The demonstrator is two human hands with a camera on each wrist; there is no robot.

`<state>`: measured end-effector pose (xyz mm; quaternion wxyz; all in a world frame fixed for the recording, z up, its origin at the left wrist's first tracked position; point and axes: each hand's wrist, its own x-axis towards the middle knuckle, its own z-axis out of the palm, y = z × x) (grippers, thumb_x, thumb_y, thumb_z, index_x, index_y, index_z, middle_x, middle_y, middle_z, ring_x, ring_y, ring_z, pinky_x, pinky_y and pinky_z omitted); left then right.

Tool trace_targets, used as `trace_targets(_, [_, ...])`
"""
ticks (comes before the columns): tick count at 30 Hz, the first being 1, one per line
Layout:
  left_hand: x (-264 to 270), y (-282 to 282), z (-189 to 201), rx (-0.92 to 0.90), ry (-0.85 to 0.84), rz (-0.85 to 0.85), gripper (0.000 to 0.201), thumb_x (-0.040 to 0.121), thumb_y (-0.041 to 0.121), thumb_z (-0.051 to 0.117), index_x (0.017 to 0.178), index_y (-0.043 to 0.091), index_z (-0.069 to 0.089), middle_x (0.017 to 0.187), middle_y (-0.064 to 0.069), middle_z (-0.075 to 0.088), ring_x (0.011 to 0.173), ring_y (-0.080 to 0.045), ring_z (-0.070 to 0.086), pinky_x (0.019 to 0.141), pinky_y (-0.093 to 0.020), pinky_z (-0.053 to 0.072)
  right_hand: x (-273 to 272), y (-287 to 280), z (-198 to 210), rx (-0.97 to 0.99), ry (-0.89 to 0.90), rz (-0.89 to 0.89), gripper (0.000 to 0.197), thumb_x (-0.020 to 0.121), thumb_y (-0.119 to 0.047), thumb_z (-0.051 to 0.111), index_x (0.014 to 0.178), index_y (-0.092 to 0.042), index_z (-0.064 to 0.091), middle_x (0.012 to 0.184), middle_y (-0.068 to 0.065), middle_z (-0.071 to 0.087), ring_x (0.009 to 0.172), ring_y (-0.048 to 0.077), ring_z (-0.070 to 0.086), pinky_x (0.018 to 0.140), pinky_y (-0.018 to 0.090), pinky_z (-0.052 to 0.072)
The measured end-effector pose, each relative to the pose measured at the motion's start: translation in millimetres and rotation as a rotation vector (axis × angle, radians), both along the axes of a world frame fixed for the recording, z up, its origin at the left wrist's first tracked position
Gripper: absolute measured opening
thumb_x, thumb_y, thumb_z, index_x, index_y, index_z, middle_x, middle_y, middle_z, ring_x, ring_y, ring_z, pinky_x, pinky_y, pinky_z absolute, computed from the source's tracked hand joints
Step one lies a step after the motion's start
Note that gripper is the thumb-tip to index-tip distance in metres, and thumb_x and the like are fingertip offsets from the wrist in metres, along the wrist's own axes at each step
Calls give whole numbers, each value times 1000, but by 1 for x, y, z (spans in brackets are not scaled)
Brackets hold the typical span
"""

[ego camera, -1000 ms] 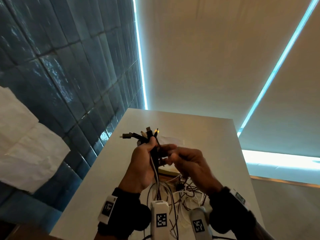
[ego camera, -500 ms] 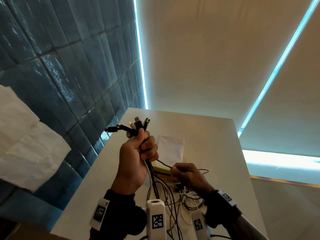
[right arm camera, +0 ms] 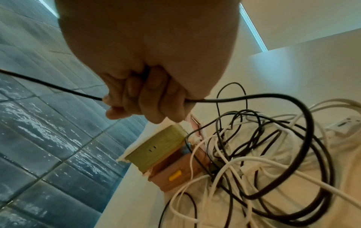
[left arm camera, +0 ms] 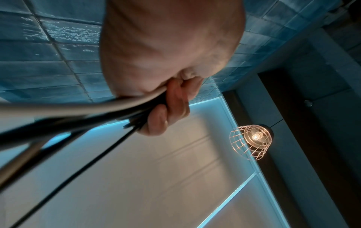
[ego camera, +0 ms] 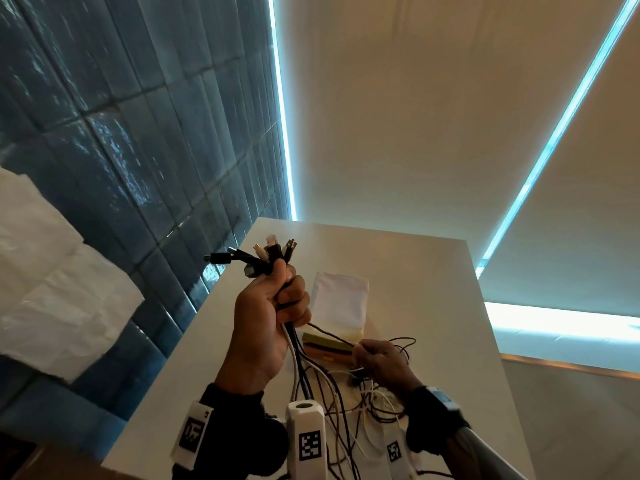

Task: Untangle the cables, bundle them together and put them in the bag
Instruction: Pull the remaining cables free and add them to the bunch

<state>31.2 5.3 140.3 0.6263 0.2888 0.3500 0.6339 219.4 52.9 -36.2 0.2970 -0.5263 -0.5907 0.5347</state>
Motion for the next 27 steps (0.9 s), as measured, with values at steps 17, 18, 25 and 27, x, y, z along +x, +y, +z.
trace_targets(17, [10, 3, 4, -105, 26, -111, 32, 103, 28, 30, 83, 10, 47, 91, -17, 73, 88, -30, 71, 77, -41, 52, -26, -30, 140, 253, 494, 230, 16, 92, -13, 55, 81, -9, 64, 62, -2, 52, 49, 17, 32, 46, 22, 27])
trace_targets(18, [10, 2, 7, -85, -56, -125, 33, 103, 30, 31, 82, 10, 47, 94, -20, 71, 91, -34, 69, 80, -43, 51, -27, -31, 136, 219, 465, 265, 16, 91, -14, 55, 79, -10, 64, 63, 0, 52, 51, 16, 38, 48, 23, 32])
trace_targets(25, [7, 2, 6, 5, -119, -86, 30, 99, 29, 35, 73, 16, 43, 62, 2, 34, 46, -10, 27, 49, -26, 32, -11, -13, 62, 75, 298, 211, 23, 93, -22, 53, 75, -9, 61, 64, 0, 53, 57, 12, 45, 55, 19, 36])
trace_targets(27, [6, 3, 5, 1, -102, -77, 29, 98, 29, 37, 73, 16, 43, 60, 3, 30, 44, -9, 24, 46, -24, 30, -5, -7, 37, 67, 258, 163, 25, 94, -23, 54, 72, -14, 61, 65, 8, 47, 60, 20, 40, 55, 26, 34])
